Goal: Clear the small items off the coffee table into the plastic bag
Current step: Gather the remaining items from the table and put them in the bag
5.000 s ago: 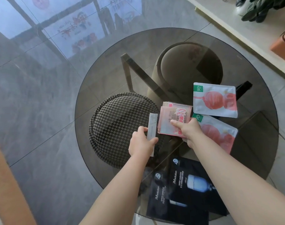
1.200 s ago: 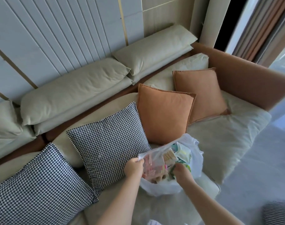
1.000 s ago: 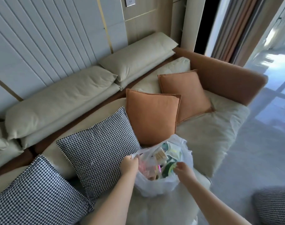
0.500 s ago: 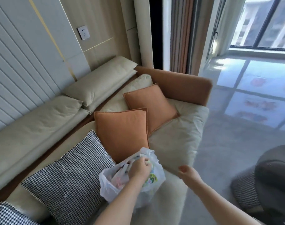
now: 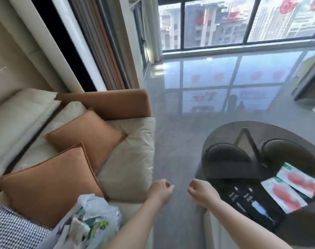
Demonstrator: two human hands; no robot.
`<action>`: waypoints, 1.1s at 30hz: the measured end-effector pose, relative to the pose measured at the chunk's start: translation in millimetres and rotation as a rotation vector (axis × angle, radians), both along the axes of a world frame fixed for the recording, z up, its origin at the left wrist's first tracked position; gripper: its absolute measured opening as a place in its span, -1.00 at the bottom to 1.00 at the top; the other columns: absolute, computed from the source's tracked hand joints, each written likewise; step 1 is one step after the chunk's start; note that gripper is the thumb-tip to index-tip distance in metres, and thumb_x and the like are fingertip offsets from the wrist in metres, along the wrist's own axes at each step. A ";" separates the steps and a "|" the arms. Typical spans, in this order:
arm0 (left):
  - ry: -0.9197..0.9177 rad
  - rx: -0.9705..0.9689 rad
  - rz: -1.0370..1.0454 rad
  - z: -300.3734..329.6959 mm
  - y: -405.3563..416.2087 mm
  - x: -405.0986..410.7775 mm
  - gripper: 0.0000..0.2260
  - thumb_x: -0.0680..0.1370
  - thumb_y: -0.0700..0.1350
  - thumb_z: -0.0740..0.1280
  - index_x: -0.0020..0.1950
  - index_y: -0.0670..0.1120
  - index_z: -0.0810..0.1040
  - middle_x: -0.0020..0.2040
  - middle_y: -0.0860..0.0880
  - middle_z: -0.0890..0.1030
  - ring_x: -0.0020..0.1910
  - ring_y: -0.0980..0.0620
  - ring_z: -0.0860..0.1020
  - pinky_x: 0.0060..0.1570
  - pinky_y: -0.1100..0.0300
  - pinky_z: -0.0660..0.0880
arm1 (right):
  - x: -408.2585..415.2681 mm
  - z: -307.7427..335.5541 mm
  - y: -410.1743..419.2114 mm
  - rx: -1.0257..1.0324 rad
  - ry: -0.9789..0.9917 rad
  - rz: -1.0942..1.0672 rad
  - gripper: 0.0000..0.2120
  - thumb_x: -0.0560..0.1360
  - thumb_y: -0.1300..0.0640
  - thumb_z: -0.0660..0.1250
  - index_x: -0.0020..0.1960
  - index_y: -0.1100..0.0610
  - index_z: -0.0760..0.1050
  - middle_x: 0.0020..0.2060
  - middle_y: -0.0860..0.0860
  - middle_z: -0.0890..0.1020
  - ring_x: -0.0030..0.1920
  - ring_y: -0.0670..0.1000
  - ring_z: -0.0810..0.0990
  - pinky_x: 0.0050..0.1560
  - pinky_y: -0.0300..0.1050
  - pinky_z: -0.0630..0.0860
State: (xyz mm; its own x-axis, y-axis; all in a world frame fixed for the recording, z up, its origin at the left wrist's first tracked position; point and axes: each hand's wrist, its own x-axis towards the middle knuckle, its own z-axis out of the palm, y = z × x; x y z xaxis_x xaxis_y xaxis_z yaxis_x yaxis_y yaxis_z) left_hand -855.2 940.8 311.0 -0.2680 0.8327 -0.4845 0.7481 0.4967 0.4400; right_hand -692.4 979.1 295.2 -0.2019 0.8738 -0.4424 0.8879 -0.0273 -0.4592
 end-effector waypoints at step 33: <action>-0.104 -0.288 -0.704 -208.6 184.1 258.8 -0.68 0.50 0.08 0.25 0.21 0.03 0.55 0.11 0.08 0.61 0.13 0.08 0.53 -0.05 0.26 0.36 | 248.1 -189.2 33.0 -0.229 0.086 -1.169 -0.67 0.52 0.04 0.27 0.26 0.09 0.46 0.21 0.02 0.52 0.16 0.05 0.52 0.12 -0.11 0.46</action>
State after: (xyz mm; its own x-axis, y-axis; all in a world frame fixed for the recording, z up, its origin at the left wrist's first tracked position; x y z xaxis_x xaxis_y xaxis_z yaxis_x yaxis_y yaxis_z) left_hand -596.4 1124.9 102.5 0.3377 0.6271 -0.7020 0.8922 0.0243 0.4509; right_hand -444.3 1012.1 106.1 0.6267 0.4504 -0.6360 0.2372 -0.8876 -0.3949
